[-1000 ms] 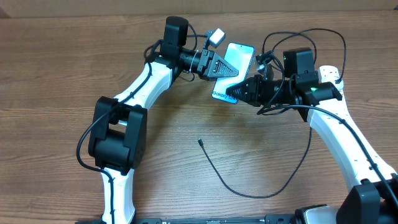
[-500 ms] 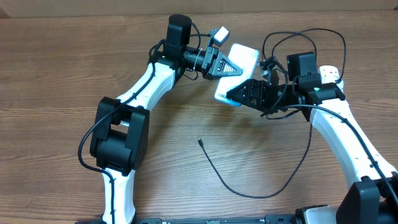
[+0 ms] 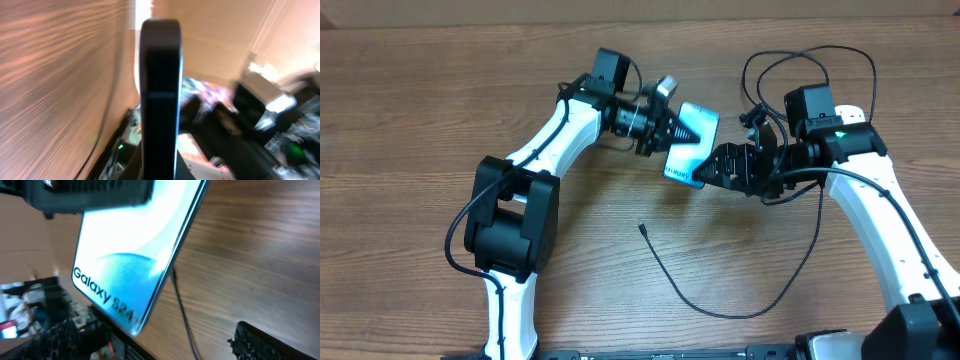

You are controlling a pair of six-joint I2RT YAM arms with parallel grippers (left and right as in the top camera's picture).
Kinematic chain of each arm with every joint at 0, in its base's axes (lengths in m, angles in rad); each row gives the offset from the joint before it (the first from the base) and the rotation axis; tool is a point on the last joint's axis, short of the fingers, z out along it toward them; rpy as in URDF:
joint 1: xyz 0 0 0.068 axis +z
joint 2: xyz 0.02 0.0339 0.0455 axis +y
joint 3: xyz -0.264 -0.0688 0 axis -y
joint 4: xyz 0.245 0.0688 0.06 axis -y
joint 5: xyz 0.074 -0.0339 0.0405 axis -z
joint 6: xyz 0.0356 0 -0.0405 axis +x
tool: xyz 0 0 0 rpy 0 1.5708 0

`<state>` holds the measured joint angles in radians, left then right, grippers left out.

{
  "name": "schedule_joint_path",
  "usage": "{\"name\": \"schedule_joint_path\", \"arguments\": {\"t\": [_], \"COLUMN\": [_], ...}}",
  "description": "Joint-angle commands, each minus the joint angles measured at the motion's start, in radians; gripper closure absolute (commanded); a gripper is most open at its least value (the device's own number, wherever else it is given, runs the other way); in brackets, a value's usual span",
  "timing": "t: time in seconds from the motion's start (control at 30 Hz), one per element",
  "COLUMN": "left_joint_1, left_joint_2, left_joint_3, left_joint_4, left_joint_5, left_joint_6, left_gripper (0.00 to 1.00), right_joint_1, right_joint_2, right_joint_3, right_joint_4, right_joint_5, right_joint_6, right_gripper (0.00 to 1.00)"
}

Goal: Plug charger to phone and switch on socket

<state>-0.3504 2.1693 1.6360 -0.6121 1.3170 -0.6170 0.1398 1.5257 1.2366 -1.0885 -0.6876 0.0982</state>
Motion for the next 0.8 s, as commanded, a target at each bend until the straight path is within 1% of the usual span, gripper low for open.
{"name": "schedule_joint_path", "arguments": {"t": [0.0, 0.07, 0.1, 0.13, 0.33, 0.43, 0.5, 0.57, 0.7, 0.77], "left_joint_1": [0.019, 0.028, 0.036, 0.038, 0.034, 0.031, 0.03, 0.03, 0.027, 0.027], "left_joint_2": [-0.037, -0.037, -0.037, -0.037, -0.037, -0.037, -0.037, -0.038, -0.038, -0.038], "left_joint_3": [0.016, 0.016, 0.016, 0.016, 0.016, 0.016, 0.016, 0.015, 0.016, 0.016], "left_joint_4": [-0.216, -0.34, -0.442, -0.5, -0.809, -0.942, -1.033, -1.079, -1.079, -1.079], "left_joint_5": [-0.189, -0.19, -0.167, -0.146, -0.131, -0.131, -0.14, -0.14, -0.117, -0.071], "left_joint_6": [0.141, 0.146, 0.146, 0.147, 0.15, 0.15, 0.15, 0.158, 0.164, 0.164], "left_gripper": [0.96, 0.96, 0.96, 0.96, 0.96, 0.96, 0.96, 0.96, 0.96, 0.96], "right_joint_1": [0.012, 0.014, 0.013, 0.013, 0.013, 0.013, 0.013, 0.013, 0.013, 0.013], "right_joint_2": [-0.032, -0.032, -0.032, -0.031, -0.031, -0.031, -0.031, -0.031, -0.031, -0.031], "right_joint_3": [0.026, 0.026, 0.026, 0.026, 0.026, 0.022, 0.013, 0.002, -0.021, -0.024], "right_joint_4": [-0.058, -0.089, -0.111, -0.119, -0.149, -0.156, -0.156, -0.154, -0.15, -0.147], "right_joint_5": [0.129, 0.174, 0.225, 0.271, 0.577, 0.697, 0.739, 0.742, 0.742, 0.739], "right_joint_6": [-0.025, -0.021, -0.01, 0.013, 0.214, 0.266, 0.273, 0.273, 0.272, 0.272], "right_gripper": [0.01, 0.0, 0.0, 0.0, 0.0, 0.0, 0.0, 0.0, 0.0, 0.0]}}
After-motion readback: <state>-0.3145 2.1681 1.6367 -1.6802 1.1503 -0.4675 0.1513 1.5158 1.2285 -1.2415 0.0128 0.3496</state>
